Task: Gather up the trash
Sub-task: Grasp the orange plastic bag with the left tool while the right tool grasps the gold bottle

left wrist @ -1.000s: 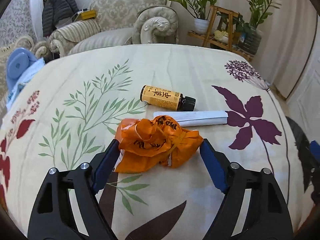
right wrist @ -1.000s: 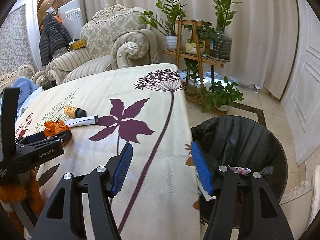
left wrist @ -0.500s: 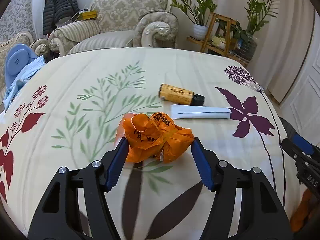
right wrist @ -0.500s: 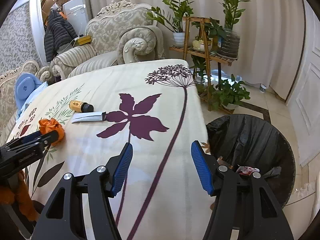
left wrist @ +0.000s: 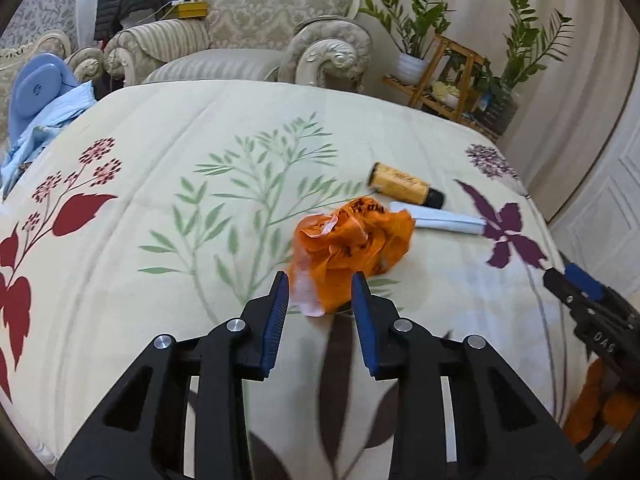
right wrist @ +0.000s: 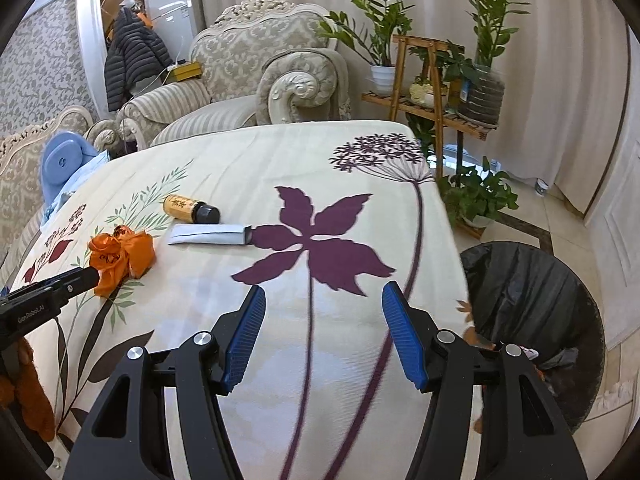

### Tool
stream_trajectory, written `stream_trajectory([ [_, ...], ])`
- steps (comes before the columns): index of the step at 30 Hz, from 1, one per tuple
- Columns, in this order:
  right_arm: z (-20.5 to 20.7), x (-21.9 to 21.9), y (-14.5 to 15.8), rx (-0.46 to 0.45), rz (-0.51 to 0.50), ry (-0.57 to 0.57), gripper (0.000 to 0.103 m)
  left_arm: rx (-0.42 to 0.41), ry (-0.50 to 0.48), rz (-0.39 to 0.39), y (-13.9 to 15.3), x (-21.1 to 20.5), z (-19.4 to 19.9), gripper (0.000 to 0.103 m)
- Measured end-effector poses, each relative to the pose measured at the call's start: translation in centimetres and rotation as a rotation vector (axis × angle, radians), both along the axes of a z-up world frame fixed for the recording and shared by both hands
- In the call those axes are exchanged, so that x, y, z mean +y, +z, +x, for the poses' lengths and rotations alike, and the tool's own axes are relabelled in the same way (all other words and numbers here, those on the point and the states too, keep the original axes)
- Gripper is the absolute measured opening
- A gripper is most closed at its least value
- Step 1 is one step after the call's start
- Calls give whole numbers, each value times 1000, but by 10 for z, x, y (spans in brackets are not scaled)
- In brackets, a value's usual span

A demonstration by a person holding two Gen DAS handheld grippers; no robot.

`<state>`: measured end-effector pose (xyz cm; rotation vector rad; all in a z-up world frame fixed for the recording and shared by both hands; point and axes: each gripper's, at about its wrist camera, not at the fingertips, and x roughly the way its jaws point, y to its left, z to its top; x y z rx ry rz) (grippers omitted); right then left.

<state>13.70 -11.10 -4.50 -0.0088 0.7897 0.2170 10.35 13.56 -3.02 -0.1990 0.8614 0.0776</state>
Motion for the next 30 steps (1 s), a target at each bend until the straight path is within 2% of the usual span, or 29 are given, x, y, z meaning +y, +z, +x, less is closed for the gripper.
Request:
stream_trajectory([
  [2, 1, 3, 0, 2, -2, 4, 60, -1, 5, 5, -1, 2, -1, 39],
  [3, 1, 5, -1, 4, -4, 6, 60, -5, 7, 13, -1, 2, -1, 55],
  [4, 2, 6, -1, 5, -5, 7, 60, -15, 7, 28, 0, 2, -1, 63],
  [7, 3, 10, -1, 6, -10, 12, 60, -18, -22, 72, -2, -1, 4, 66],
  [9, 4, 13, -1, 6, -12, 15, 60, -14, -41, 87, -5, -2, 10, 75],
  [11, 4, 14, -1, 9, -14, 16, 60, -12, -55, 92, -7, -2, 17, 76],
  [12, 5, 15, -1, 10, -15, 16, 60, -6, -66, 87, -9, -2, 20, 76],
  [13, 5, 16, -1, 11, -17, 17, 60, 0, -81, 78, -11, -1, 24, 70],
  [14, 6, 16, -2, 12, -19, 18, 60, 3, -93, 76, -12, -2, 26, 64],
  [15, 6, 17, -2, 13, -21, 19, 60, 10, -109, 73, -14, -3, 28, 50],
  [19, 10, 21, -2, 21, -22, 27, 60, 7, -157, 60, -16, -6, 28, 35],
  [30, 34, 48, 8, 19, -25, 77, 60, -35, -28, 51, -5, 21, 14, 33],
])
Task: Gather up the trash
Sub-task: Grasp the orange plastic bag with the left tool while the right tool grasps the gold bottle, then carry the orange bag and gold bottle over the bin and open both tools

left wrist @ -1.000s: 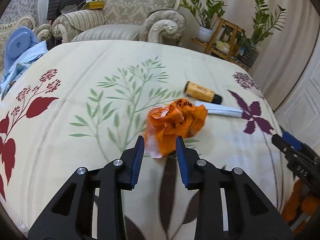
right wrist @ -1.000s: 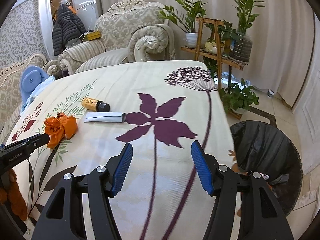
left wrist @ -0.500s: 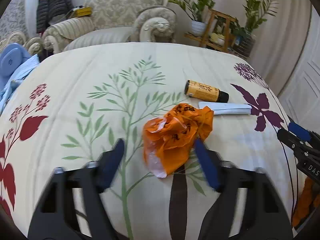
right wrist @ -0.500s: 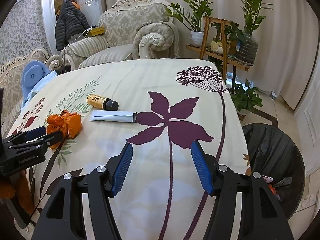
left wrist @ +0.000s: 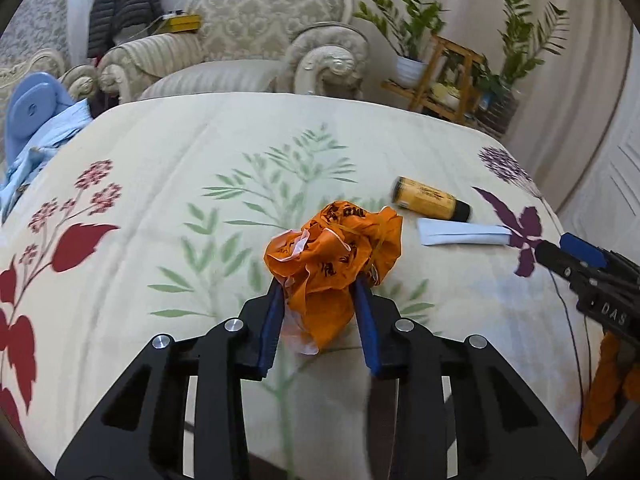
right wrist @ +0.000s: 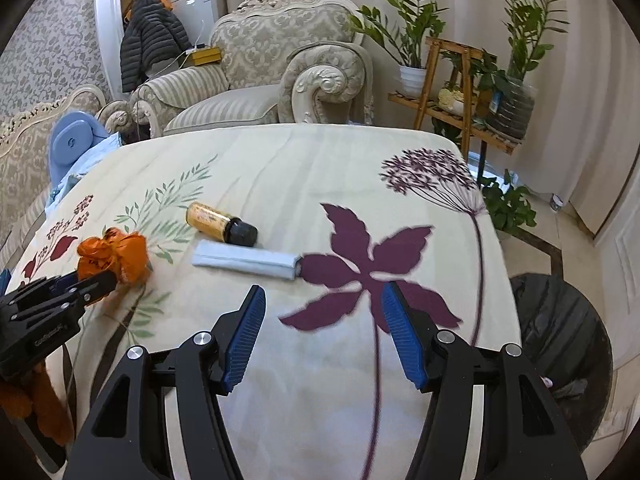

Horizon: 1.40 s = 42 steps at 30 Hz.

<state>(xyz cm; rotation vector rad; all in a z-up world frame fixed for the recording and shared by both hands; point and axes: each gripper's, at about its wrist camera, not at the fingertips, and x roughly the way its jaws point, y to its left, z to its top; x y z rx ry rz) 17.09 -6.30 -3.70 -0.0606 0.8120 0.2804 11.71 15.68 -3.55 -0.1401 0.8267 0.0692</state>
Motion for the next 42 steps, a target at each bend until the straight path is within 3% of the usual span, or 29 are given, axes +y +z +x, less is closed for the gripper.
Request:
stream_trajectory([
  [10, 29, 61, 4, -11, -61, 119, 60, -16, 122, 69, 10, 48, -11, 33],
  [17, 51, 91, -9, 24, -110, 168, 60, -18, 187, 74, 10, 77, -19, 33],
  [19, 54, 96, -13, 32, -122, 167, 54, -18, 199, 70, 9, 83, -21, 33],
  [27, 52, 96, -21, 58, -129, 168, 26, -22, 235, 64, 6, 94, -27, 33],
  [34, 37, 90, -13, 24, -125, 162, 26, -26, 232, 58, 6, 92, -31, 33],
  [42, 10, 64, 5, -9, -85, 131, 26, -38, 193, 52, 9, 62, -39, 33],
])
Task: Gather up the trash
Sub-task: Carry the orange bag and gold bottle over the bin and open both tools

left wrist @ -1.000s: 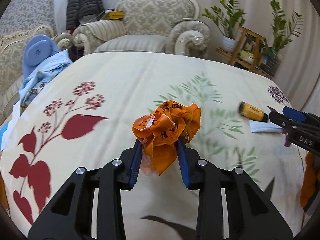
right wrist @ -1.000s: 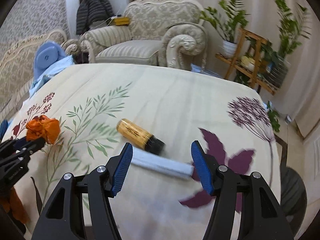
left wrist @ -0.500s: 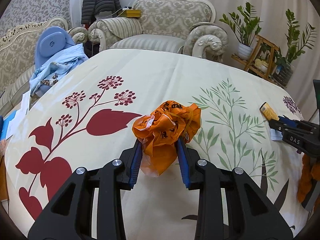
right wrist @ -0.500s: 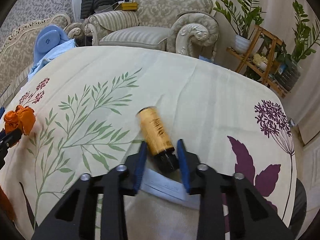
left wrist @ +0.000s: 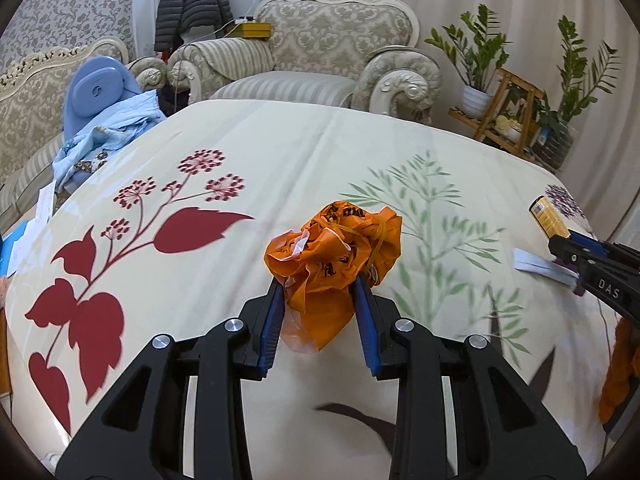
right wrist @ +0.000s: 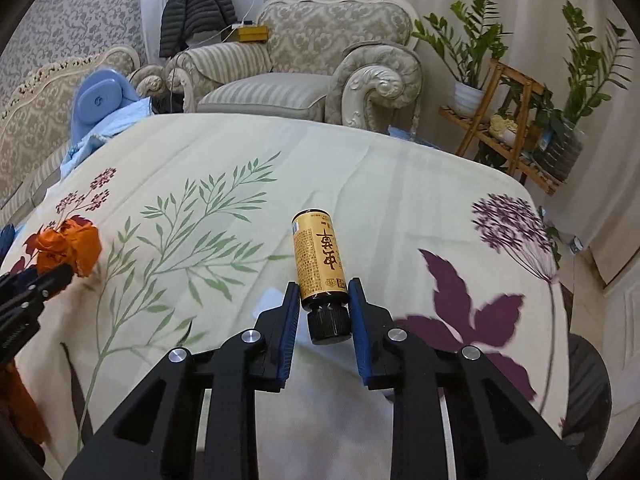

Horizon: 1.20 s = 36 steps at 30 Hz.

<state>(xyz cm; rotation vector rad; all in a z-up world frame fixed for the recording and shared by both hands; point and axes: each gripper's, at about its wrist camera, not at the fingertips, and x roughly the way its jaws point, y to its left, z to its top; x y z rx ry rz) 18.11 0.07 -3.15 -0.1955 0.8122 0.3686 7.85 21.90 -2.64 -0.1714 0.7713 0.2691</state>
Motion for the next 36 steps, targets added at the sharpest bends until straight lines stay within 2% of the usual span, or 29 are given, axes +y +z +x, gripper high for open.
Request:
stream_trajectory([
  [15, -59, -94, 8, -21, 44, -157, 26, -26, -172, -42, 7, -101, -9, 33],
  [27, -81, -199, 3, -44, 59, -371, 26, -43, -386, -65, 10, -221, 3, 33],
  [36, -80, -264, -7, -51, 49, -501, 26, -39, -532, -55, 8, -310, 23, 33],
])
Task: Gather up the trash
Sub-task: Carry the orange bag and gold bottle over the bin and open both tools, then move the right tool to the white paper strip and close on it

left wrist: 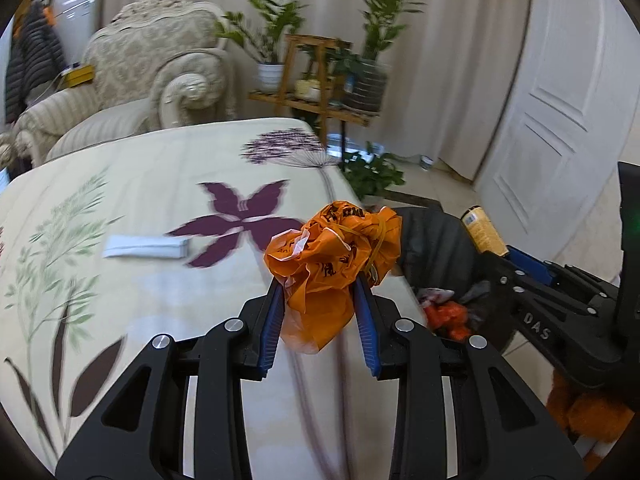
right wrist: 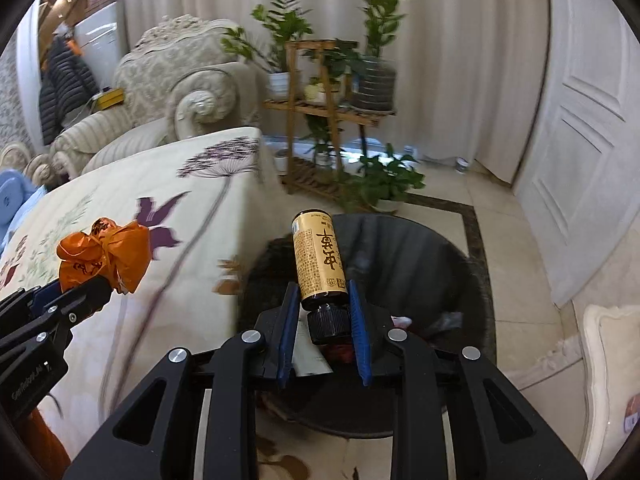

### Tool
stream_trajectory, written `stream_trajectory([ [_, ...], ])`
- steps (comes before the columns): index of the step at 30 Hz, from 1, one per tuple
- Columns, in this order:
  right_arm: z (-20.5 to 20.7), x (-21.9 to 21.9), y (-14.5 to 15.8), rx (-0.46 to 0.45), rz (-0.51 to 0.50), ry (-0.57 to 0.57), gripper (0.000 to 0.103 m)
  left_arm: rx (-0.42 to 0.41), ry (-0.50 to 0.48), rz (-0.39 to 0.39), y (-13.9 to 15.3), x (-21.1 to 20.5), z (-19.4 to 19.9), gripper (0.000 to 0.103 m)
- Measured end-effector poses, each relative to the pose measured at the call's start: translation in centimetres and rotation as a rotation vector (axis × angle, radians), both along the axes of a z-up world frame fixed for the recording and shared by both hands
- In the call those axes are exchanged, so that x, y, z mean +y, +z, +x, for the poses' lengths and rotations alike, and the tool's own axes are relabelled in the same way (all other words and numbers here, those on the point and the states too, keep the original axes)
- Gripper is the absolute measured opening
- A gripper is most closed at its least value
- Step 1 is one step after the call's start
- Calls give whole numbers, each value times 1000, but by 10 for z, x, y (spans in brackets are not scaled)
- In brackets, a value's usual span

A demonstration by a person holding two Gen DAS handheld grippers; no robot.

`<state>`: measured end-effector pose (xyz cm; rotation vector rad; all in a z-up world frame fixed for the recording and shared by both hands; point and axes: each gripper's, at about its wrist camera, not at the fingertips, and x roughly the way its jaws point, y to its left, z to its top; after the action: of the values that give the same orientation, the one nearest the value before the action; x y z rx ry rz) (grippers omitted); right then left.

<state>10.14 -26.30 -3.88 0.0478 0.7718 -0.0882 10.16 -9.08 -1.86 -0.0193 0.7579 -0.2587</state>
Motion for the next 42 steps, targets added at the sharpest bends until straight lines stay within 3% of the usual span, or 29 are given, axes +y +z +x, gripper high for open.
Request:
stream_trajectory([
  [11, 11, -43, -6, -7, 22, -76, 26, 1, -74, 39, -6, -67, 25, 33],
  [22, 17, -48, -19, 13, 14, -90, 26, 8, -71, 72, -13, -84, 32, 34],
  [24, 17, -48, -20, 16, 13, -95, 28, 10, -70, 76, -14, -85, 33, 40],
  [27, 17, -46, -21, 14, 9, -102, 41, 10, -69, 75, -15, -84, 34, 43],
  [30, 15, -45, -20, 13, 2, -104, 43, 9, -62, 73, -15, -83, 35, 53],
  [42, 13, -35, -12, 1, 3, -92, 56, -6, -15, 67, -7, -58, 34, 73],
])
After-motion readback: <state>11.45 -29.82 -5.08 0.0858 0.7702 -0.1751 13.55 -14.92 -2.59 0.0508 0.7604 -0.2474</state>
